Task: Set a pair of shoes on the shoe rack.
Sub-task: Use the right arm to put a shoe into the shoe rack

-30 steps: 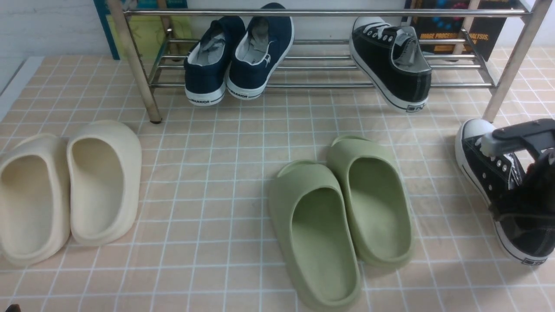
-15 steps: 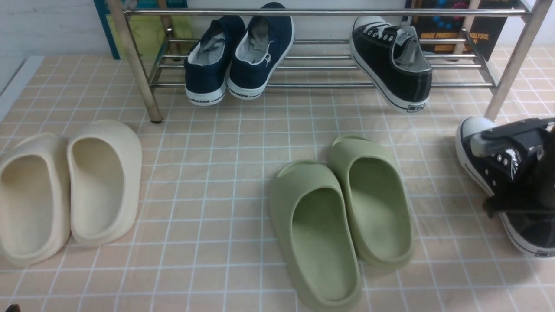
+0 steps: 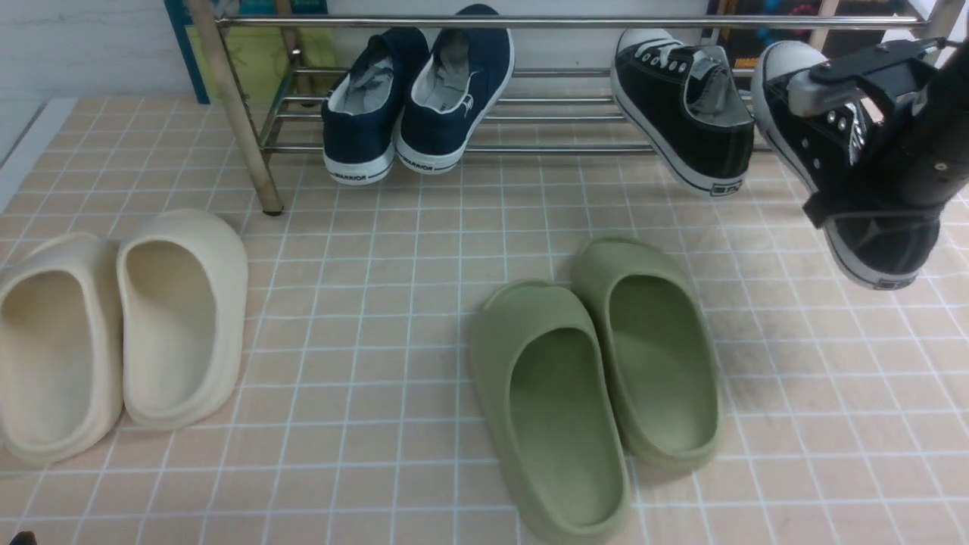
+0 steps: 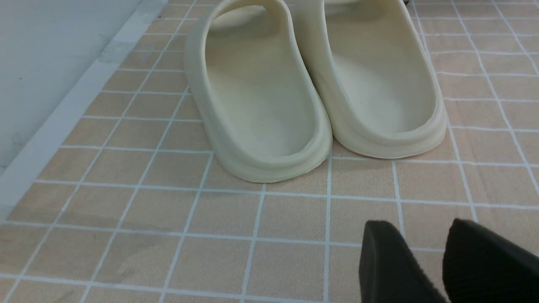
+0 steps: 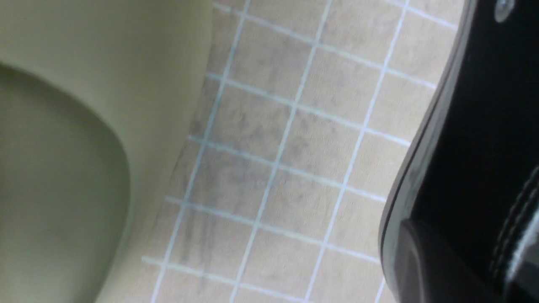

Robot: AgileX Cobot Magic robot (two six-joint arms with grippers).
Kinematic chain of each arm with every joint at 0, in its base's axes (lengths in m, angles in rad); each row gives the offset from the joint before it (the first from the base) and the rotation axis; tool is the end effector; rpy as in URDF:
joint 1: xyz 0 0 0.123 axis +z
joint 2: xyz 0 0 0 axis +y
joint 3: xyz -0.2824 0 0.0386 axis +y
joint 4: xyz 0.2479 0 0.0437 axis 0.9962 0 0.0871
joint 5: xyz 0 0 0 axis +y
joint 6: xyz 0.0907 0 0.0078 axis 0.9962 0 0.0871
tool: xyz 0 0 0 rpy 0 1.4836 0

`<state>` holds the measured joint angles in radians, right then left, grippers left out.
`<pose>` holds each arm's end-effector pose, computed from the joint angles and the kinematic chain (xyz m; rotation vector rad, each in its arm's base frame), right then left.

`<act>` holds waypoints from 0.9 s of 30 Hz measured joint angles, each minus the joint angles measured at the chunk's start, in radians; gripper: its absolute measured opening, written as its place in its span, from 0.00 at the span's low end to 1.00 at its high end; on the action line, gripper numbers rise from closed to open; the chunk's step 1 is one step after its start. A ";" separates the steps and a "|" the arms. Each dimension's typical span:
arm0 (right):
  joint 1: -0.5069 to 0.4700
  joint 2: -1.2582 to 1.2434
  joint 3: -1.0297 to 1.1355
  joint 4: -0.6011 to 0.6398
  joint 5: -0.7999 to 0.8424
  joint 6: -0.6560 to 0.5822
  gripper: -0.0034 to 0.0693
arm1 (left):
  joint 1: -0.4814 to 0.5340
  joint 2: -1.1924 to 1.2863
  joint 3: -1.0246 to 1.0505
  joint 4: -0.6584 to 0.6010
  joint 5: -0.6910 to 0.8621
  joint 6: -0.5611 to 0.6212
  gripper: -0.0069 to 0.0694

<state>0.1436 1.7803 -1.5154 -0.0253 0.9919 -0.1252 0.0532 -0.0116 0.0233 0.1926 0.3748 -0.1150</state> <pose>0.3790 0.0528 0.2846 -0.3801 2.7136 -0.0277 0.0521 0.0092 0.1728 -0.0380 1.8652 0.1468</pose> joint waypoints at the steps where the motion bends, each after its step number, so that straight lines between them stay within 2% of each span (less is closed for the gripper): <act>1: 0.000 0.029 -0.030 -0.008 0.005 0.000 0.05 | 0.000 0.000 0.000 0.000 0.000 0.000 0.40; 7: 0.000 0.185 -0.235 -0.036 0.026 -0.008 0.05 | 0.000 0.000 0.000 0.000 0.000 0.000 0.40; 13: 0.000 0.325 -0.434 -0.024 0.043 -0.133 0.05 | 0.000 0.000 0.000 0.000 0.000 0.000 0.40; 17: 0.000 0.405 -0.537 -0.010 0.052 -0.162 0.05 | 0.000 0.000 0.000 0.000 0.000 0.000 0.40; 27: 0.000 0.450 -0.627 -0.007 0.059 -0.207 0.06 | 0.000 0.000 0.000 0.000 0.000 0.000 0.40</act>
<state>0.1436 2.2303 -2.1420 -0.0319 1.0512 -0.3320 0.0532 -0.0116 0.0233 0.1926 0.3748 -0.1150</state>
